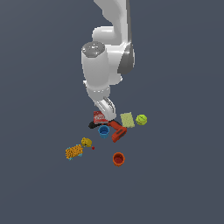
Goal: Pick up a designated object from a clutter of objects.
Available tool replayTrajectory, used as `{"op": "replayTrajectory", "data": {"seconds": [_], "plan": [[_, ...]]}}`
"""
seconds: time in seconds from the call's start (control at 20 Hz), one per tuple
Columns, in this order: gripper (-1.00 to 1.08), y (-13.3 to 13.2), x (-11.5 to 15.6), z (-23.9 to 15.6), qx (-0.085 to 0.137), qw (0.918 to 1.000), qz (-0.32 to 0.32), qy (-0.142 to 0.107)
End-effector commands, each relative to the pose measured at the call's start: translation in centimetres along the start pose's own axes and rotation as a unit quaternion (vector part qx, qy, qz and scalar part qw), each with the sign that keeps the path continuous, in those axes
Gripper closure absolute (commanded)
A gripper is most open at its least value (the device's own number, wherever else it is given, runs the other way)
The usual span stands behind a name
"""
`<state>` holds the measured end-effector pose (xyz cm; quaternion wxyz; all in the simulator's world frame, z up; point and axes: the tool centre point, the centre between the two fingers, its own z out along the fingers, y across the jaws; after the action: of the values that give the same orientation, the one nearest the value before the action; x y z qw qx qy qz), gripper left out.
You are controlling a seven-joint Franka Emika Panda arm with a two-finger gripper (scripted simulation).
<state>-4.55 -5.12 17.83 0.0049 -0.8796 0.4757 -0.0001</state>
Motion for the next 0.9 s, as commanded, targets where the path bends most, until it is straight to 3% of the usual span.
{"op": "replayTrajectory", "data": {"seconds": [0.0,0.45,0.85], "plan": [[-0.92,0.6,-0.1,1.0,0.0,0.9994,0.035,0.0],[-0.92,2.6,-0.8,4.0,-0.002,0.9887,0.15,0.002],[-0.92,3.8,-1.2,5.5,-0.003,0.9777,0.21,0.003]]}}
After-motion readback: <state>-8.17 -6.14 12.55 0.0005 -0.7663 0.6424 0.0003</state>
